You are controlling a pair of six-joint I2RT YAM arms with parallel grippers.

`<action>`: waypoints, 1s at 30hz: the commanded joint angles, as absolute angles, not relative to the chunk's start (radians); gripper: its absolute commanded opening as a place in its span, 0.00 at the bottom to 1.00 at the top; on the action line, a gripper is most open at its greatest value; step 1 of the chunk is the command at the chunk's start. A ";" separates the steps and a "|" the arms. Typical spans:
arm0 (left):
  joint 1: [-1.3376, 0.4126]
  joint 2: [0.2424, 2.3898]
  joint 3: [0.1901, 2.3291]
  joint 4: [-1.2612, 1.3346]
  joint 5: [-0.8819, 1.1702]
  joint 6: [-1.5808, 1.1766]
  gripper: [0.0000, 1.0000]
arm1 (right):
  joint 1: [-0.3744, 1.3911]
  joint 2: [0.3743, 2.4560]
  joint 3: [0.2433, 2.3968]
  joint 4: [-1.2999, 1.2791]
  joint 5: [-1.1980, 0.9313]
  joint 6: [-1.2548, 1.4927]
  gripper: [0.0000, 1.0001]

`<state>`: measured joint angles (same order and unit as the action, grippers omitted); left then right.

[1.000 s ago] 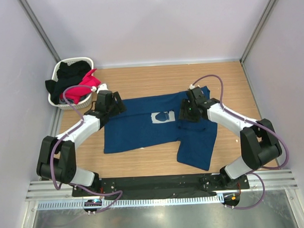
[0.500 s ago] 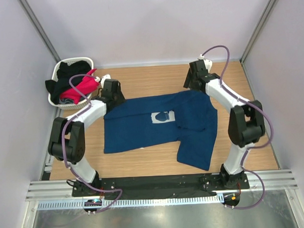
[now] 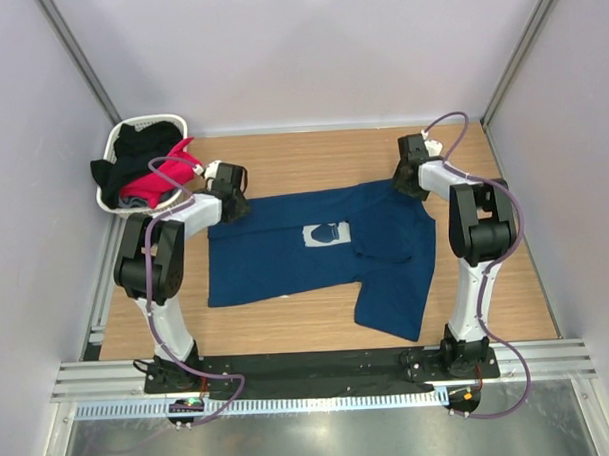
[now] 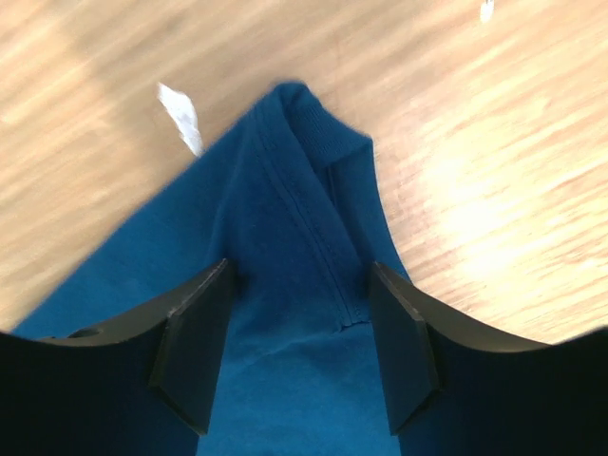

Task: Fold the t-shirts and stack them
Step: Fold the tshirt

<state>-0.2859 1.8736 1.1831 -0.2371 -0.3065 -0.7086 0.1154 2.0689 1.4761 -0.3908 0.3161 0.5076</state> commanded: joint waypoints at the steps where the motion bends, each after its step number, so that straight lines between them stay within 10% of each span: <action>1: -0.273 1.876 1.212 -0.242 -0.339 -0.746 0.44 | 0.110 2.019 1.381 -0.342 0.351 0.538 0.62; 13: -0.259 1.934 1.244 -0.238 -0.292 -0.704 0.44 | 0.060 1.810 1.103 -0.356 0.445 0.577 0.54; 30: -0.261 1.903 1.370 -0.278 -0.235 -0.563 0.43 | 0.035 1.710 1.304 -0.411 0.149 0.436 0.79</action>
